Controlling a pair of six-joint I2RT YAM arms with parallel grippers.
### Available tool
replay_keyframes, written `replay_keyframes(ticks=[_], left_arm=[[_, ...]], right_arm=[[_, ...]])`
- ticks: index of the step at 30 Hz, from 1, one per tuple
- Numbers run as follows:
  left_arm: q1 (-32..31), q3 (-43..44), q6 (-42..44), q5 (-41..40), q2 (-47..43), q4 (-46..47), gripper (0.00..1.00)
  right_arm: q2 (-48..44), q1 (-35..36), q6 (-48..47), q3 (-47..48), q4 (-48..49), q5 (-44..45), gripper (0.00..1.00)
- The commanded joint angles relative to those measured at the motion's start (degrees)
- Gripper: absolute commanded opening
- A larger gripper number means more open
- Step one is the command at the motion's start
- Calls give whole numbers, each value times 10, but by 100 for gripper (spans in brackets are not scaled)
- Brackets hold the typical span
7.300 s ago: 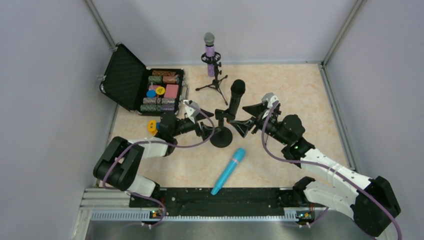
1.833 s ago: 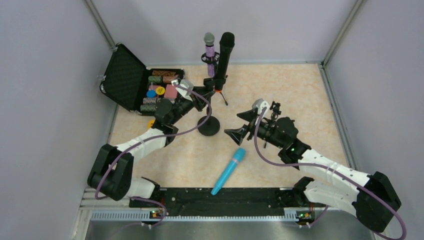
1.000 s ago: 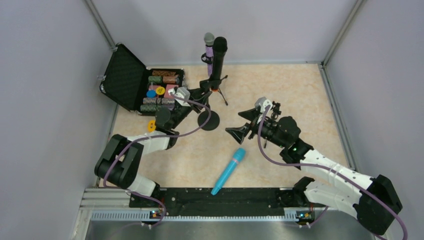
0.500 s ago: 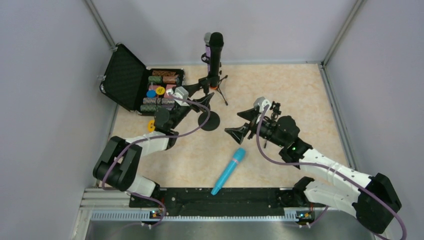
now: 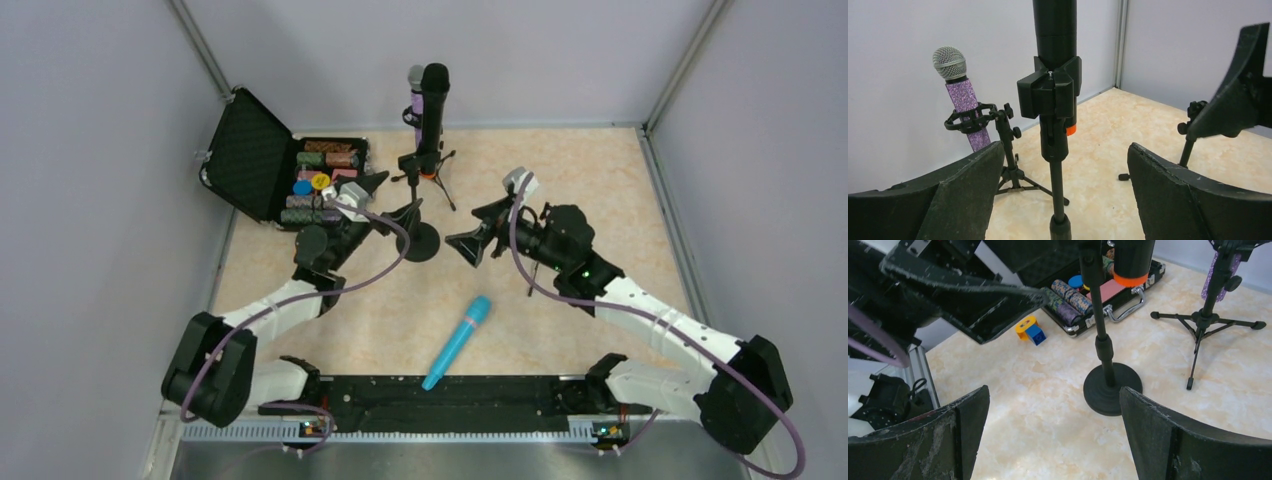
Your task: Attach the microphones to the stand
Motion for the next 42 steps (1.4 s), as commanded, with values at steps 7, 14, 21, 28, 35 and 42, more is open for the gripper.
replay_keyframes(ticks=[7,14,21,28,35,42], left_arm=[[2,41,26,26,-150,-356,99],[1,20,39,44,-220,-442,99],[1,8,36,59,-243,-449,99],[1,7,33,68,-242,-456,99],[0,-10,21,77,-236,-409,99],[-10,-11,19,98,-196,-384,99]], right_arm=[[-11,-84,78,111,-131,-4,99],[-12,-177,84,188,-321,104,99],[4,-189,39,244,-469,291,98],[77,-190,19,229,-490,248,97],[113,-192,-18,209,-476,257,92],[122,-192,-37,193,-455,179,65]])
